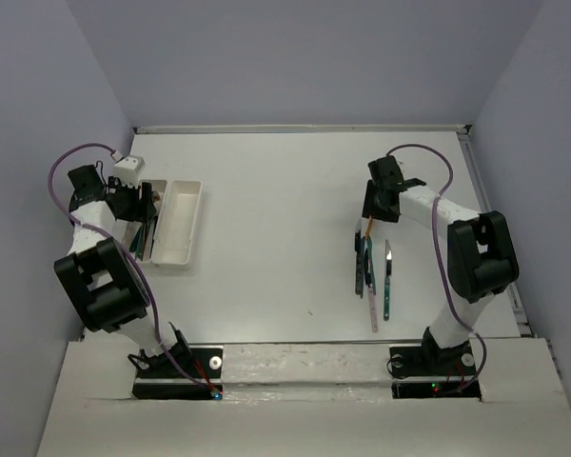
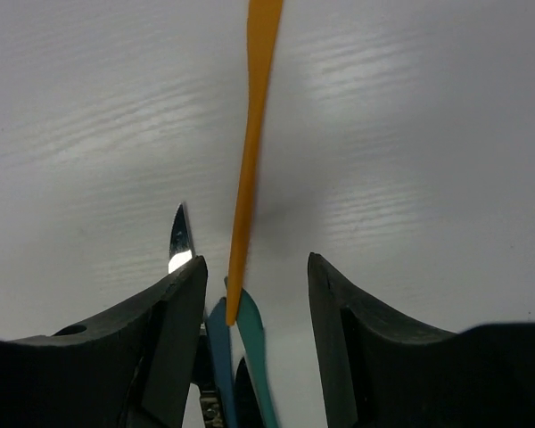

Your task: Sort the eating utensils into containers

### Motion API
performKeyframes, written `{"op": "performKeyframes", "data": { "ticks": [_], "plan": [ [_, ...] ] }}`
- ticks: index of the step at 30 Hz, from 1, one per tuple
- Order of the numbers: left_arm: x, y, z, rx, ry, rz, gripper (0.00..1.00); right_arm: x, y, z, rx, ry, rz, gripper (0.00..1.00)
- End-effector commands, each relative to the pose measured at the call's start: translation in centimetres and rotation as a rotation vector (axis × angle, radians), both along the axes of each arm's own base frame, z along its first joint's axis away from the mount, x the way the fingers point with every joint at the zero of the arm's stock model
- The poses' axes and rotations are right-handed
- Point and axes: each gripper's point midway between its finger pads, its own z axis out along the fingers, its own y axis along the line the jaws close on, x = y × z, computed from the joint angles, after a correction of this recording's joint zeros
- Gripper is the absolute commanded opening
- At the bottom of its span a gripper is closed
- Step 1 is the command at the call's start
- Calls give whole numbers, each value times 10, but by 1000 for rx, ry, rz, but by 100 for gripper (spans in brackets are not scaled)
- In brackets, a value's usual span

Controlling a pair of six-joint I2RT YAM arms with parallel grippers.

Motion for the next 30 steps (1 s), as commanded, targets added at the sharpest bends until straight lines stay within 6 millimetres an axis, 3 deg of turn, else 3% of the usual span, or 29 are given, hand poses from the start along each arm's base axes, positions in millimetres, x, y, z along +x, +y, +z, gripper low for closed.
{"op": "performKeyframes", "data": {
  "ticks": [1, 7, 10, 14, 17, 19, 22, 24, 28, 30],
  "plan": [
    [-10, 10, 9, 49, -31, 11, 70, 24, -2, -6, -27, 9, 9, 54],
    [-17, 15, 10, 81, -38, 18, 70, 29, 2, -32, -37, 70, 30, 52],
    [-20, 17, 11, 96, -48, 29, 70, 27, -6, -50, -92, 123, 28, 49],
    [-23, 17, 11, 100, -42, 31, 71, 15, -3, -66, -75, 185, 49, 31],
    [-24, 14, 17, 97, -54, 25, 71, 14, -1, -65, -67, 181, 59, 0],
    [-24, 14, 23, 102, -68, 26, 71, 15, -7, -62, -98, 168, 47, 0],
    [-23, 15, 30, 111, -78, 27, 71, 28, -11, -45, -122, 109, 40, 0],
    [-24, 15, 30, 115, -75, 28, 71, 40, -8, -20, -112, 38, 54, 0],
    [-25, 21, 29, 137, -69, 41, 71, 66, 9, 62, -10, -179, 65, 0],
    [-27, 23, 28, 135, -72, 51, 71, 74, 26, 93, 46, -277, 90, 0]
  ]
}}
